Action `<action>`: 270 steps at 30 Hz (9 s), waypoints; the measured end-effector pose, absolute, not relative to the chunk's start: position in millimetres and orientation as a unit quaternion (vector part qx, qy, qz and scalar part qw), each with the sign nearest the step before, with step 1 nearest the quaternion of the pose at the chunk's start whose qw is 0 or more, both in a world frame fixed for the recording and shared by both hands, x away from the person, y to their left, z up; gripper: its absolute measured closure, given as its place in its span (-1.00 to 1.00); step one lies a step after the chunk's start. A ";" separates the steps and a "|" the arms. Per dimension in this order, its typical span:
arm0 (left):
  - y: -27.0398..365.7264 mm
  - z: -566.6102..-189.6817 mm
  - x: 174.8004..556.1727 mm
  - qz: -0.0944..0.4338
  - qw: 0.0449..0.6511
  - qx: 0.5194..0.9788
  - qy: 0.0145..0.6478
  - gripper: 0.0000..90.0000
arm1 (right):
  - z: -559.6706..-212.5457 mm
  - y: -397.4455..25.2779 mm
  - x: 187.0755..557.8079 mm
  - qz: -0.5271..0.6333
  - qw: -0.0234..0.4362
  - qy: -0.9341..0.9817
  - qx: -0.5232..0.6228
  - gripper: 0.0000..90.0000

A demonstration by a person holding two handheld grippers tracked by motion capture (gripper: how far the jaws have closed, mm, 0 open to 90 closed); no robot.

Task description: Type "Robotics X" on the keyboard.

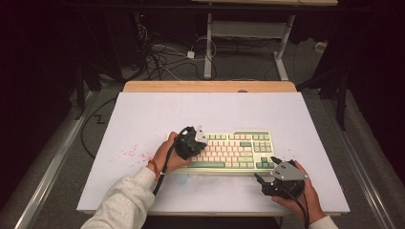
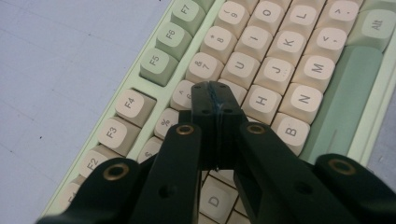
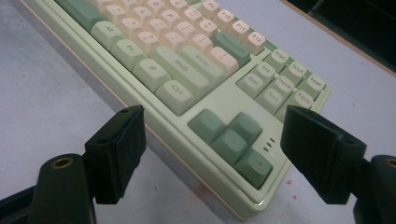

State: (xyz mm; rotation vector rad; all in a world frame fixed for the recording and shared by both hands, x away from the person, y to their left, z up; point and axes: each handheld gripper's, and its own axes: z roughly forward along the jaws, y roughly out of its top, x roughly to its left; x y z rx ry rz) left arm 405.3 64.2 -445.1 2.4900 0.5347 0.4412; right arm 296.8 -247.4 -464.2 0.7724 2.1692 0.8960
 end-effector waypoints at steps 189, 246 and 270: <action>205.2 -462.0 303.0 0.249 0.365 0.854 0.274 -0.05 | -425.0 -202.0 325.9 0.428 0.332 0.795 0.272 -0.47; 98.4 -453.1 372.1 0.142 0.315 0.917 0.200 0.95 | -455.2 -228.1 289.5 0.386 0.324 0.819 0.274 -0.47; 113.9 -442.0 364.7 0.184 0.334 0.901 0.206 0.87 | -455.4 -228.5 289.3 0.378 0.330 0.821 0.272 -0.46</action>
